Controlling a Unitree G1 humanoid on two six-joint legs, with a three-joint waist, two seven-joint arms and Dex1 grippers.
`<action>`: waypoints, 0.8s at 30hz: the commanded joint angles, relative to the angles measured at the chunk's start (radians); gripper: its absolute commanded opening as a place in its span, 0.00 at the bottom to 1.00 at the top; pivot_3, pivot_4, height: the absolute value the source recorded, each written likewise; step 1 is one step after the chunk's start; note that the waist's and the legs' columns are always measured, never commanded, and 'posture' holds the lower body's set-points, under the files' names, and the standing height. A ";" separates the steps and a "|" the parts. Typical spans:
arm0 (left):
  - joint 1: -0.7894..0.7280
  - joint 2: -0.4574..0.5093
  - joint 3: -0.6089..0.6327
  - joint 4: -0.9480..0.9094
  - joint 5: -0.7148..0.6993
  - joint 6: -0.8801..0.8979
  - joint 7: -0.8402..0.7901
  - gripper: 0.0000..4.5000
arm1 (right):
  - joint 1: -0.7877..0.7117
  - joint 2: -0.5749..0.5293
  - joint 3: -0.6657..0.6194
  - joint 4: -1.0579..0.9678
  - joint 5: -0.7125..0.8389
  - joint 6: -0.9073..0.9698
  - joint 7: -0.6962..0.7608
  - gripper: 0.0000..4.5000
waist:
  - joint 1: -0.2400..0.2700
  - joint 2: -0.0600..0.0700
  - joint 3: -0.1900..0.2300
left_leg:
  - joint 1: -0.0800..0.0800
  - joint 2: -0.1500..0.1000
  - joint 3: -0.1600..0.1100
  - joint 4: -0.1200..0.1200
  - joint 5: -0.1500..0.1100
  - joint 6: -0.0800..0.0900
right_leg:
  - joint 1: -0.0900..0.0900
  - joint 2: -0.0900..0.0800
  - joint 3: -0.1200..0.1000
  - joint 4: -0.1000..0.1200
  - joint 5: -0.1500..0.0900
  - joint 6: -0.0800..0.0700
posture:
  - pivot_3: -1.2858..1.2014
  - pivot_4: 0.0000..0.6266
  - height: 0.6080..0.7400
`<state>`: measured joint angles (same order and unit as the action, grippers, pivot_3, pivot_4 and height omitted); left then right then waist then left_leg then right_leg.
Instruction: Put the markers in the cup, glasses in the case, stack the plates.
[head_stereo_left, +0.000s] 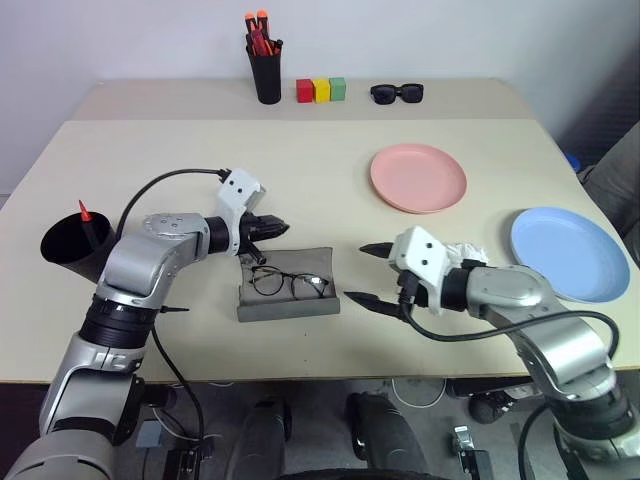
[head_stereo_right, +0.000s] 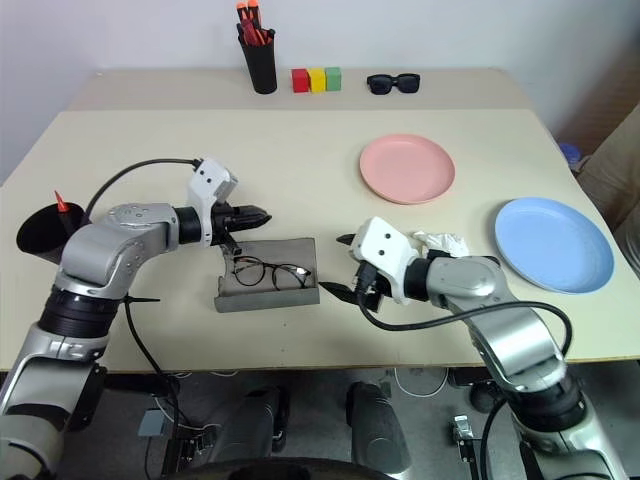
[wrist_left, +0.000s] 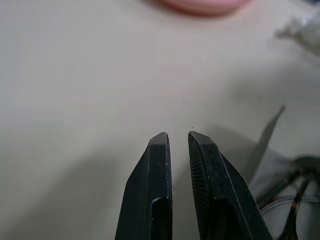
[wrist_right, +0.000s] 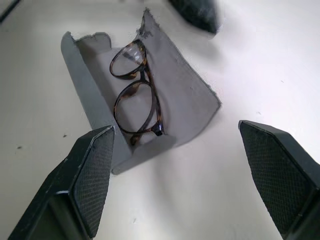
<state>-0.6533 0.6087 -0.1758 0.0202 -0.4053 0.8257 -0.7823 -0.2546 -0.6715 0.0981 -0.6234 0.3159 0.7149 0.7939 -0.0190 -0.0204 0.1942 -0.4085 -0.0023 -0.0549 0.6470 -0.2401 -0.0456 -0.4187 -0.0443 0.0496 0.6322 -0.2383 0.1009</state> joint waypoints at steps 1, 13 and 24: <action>-0.017 0.028 -0.034 0.019 0.022 -0.049 -0.106 0.13 | 0.028 -0.016 -0.057 -0.063 0.022 0.000 -0.023 0.89 | 0.000 0.000 0.000 | 0.000 0.000 0.000 0.000 0.000 0.000 | 0.000 0.000 0.000 0.000 0.000 0.000 | 0.52 0.24 1.00; 0.179 0.178 -0.005 -0.219 0.010 -0.201 -0.318 0.13 | 0.037 -0.019 -0.065 -0.043 0.018 -0.007 -0.097 0.89 | 0.002 0.000 0.000 | 0.000 0.001 0.001 0.000 0.000 0.000 | 0.000 -0.001 0.001 0.000 -0.002 -0.004 | 0.52 0.24 1.00; 0.413 0.239 0.041 -0.374 0.028 -0.329 -0.335 0.13 | -0.056 -0.005 -0.042 0.128 -0.065 -0.052 -0.156 0.89 | 0.004 0.000 0.000 | 0.000 0.001 0.002 0.001 0.000 0.000 | 0.000 -0.001 0.001 -0.001 -0.003 -0.005 | 0.52 0.24 1.00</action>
<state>-0.2606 0.8335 -0.1530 -0.3241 -0.3769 0.5091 -1.1154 -0.2889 -0.6820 0.0632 -0.5080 0.2742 0.6852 0.6567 -0.0150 -0.0203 0.1943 -0.4084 -0.0012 -0.0529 0.6476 -0.2401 -0.0455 -0.4183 -0.0458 0.0508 0.6310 -0.2408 0.0962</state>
